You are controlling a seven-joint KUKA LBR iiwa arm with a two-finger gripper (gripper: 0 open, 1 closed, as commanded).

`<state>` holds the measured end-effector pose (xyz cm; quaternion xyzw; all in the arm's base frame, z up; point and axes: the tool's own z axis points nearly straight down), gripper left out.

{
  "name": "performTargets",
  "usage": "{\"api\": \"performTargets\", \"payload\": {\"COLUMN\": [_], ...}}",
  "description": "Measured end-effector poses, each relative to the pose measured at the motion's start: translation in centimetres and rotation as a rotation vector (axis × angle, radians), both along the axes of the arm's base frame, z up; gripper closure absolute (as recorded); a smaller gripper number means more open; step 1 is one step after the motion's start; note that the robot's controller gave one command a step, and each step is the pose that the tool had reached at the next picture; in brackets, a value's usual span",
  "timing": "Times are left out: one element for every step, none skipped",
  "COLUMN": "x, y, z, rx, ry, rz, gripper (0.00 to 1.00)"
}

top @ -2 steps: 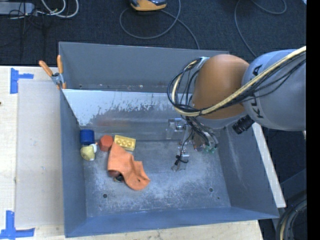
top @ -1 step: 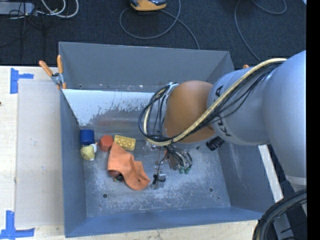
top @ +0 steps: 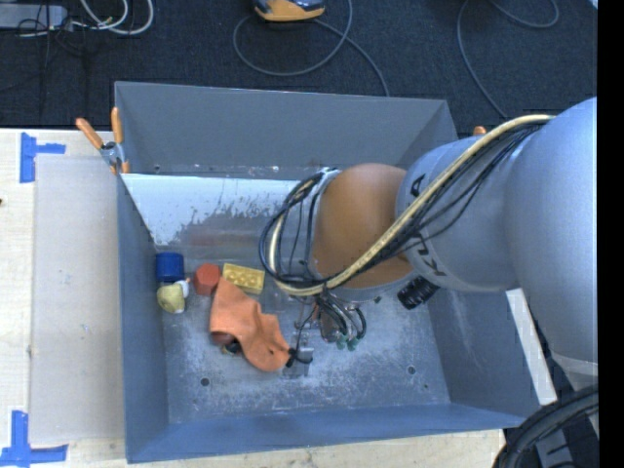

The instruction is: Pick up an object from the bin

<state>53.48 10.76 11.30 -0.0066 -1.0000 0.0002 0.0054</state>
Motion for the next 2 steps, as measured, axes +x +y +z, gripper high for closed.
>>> {"api": "performTargets", "payload": {"x": [-1.3, -2.5], "y": [2.4, 1.3], "z": [-0.3, -4.6], "rx": [0.001, -0.003], "ry": [-0.008, 0.007], "rz": [-0.024, -0.090], "gripper": [0.00, 0.00]}}
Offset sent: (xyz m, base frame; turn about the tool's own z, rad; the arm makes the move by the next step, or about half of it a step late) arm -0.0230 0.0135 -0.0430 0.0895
